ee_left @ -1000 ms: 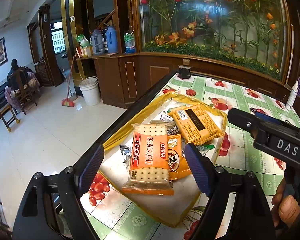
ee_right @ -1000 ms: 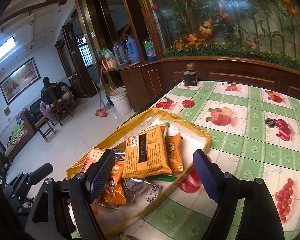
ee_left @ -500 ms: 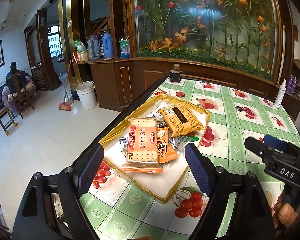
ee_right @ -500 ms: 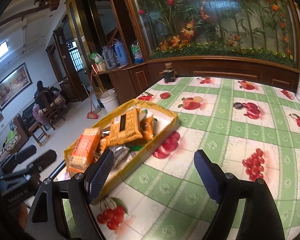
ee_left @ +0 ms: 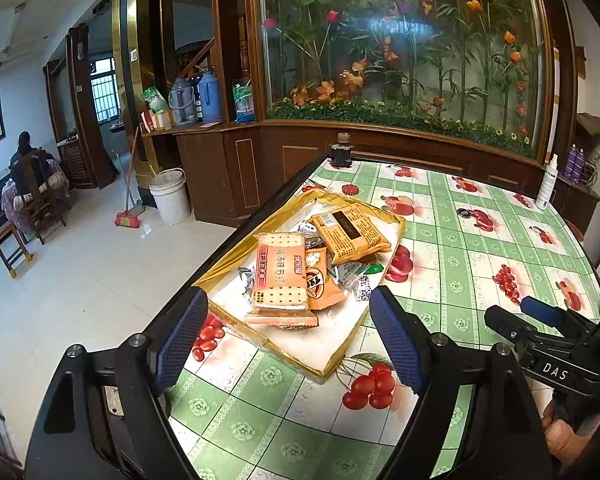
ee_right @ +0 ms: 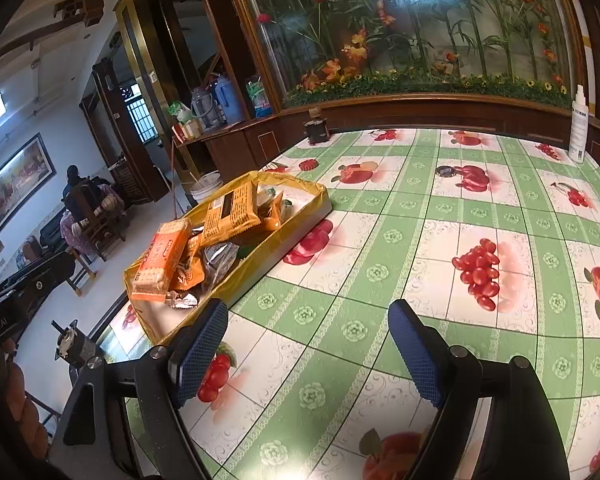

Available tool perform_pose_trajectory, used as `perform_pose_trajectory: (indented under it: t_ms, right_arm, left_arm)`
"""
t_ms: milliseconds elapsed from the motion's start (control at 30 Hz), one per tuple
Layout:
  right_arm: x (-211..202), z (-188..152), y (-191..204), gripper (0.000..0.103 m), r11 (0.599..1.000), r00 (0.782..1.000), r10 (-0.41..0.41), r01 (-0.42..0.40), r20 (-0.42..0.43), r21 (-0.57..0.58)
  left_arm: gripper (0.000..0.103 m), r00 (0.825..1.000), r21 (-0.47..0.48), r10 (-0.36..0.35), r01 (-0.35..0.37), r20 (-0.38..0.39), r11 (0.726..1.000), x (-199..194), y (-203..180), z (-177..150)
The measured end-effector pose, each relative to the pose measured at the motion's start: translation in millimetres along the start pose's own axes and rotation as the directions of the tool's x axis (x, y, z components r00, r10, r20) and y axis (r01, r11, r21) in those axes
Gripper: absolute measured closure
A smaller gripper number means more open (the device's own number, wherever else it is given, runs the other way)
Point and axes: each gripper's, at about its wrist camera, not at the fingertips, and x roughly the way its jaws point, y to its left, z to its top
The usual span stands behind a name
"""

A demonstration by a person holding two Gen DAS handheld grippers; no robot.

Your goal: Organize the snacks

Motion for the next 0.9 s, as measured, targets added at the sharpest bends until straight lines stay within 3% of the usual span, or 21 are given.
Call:
perform_pose_trajectory:
  t_ms: [900]
  right_arm:
    - [-3,-19,16,0.019,0.999,0.999,0.004,-0.006,-0.034,-0.047]
  left_arm:
    - [0.019,1.0,-0.009,-0.001,0.001,0.002,1.0,-16,10,-8]
